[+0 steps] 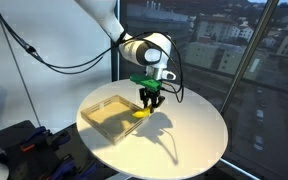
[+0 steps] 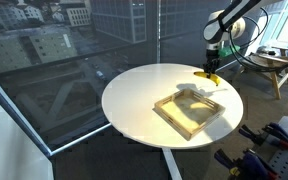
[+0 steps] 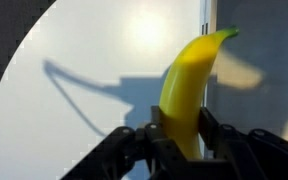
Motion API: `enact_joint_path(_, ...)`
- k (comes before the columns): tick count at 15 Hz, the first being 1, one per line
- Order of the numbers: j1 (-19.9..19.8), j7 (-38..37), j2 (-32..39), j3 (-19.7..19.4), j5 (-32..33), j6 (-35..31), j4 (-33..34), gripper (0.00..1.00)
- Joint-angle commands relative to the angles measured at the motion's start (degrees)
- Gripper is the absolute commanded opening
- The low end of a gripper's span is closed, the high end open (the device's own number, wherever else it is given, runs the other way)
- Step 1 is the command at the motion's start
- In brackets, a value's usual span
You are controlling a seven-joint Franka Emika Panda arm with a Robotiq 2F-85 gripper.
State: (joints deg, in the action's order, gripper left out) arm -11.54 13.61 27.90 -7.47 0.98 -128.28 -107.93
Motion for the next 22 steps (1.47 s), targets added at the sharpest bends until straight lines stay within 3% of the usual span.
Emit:
enact_joint_path(1,0.2,-0.3,-2.4,0.7,0.8,0.9,-1.2,0.16)
enact_joint_path(10,0.3,0.4,-4.2,1.2,1.0,0.3,-2.6,0.16)
enact_joint_path(11,0.0,0.1,-2.0,1.4,0.2,0.2,-0.8,0.16)
enact_joint_path(12,0.0,0.1,-2.0,1.4,0.2,0.2,-0.8,0.41)
enact_joint_path(22,0.0,0.1,-1.6,1.5,0.2,0.2,-0.9,0.41)
